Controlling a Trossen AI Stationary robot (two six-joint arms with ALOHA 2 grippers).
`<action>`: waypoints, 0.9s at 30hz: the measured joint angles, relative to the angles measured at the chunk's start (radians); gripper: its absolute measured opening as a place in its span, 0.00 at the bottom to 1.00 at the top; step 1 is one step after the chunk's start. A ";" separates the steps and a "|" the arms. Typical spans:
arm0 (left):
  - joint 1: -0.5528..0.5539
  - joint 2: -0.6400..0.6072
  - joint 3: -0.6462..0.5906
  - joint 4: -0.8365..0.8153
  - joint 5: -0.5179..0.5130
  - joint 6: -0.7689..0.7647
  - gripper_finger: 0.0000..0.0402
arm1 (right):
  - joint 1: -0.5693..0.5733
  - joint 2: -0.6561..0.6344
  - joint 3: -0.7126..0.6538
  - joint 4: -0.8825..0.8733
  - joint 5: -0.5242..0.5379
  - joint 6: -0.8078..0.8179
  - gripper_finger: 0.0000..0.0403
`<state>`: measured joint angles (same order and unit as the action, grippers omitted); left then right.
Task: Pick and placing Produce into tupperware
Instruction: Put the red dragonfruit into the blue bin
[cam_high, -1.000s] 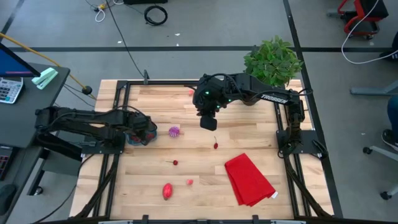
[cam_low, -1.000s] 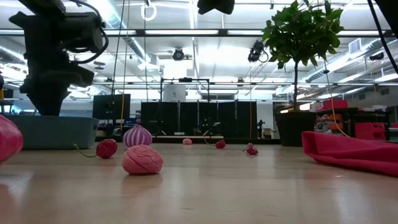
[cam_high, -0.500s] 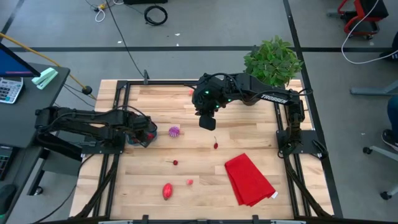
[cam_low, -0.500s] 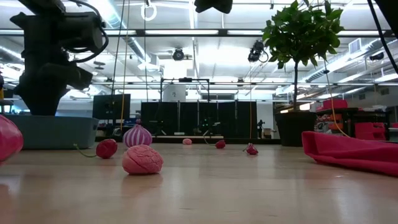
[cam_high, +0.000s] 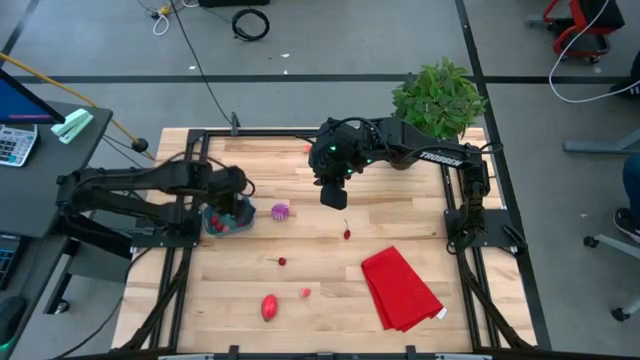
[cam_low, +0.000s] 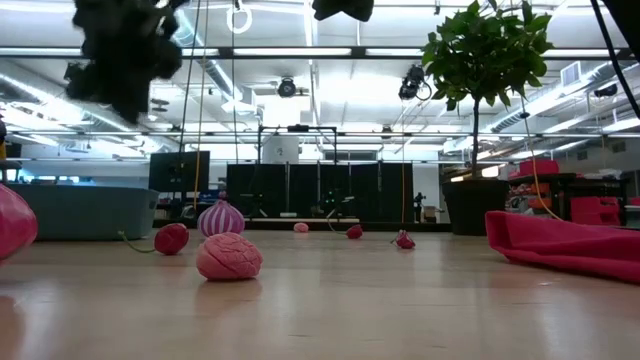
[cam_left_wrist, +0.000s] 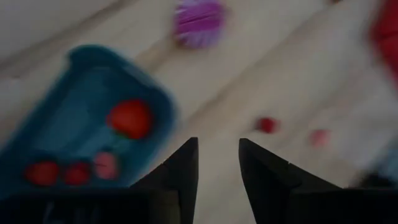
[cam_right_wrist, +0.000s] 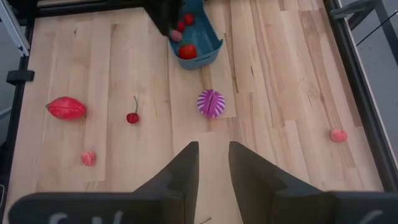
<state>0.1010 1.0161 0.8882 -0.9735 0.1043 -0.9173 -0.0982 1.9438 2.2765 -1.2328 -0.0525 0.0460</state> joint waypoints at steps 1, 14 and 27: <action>-0.012 0.000 0.027 0.002 0.018 -0.028 0.29 | 0.000 0.000 0.000 0.000 0.000 -0.003 0.24; -0.460 0.135 0.117 0.244 0.061 -0.609 0.41 | 0.000 0.000 0.000 -0.017 0.000 -0.108 0.24; -0.700 0.565 0.117 0.740 0.061 -1.048 0.48 | 0.000 0.000 -0.001 -0.101 0.000 -0.183 0.24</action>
<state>-0.5993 1.5812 1.0049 -0.2340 0.1654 -1.9650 -0.0982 1.9438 2.2757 -1.3336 -0.0528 -0.1366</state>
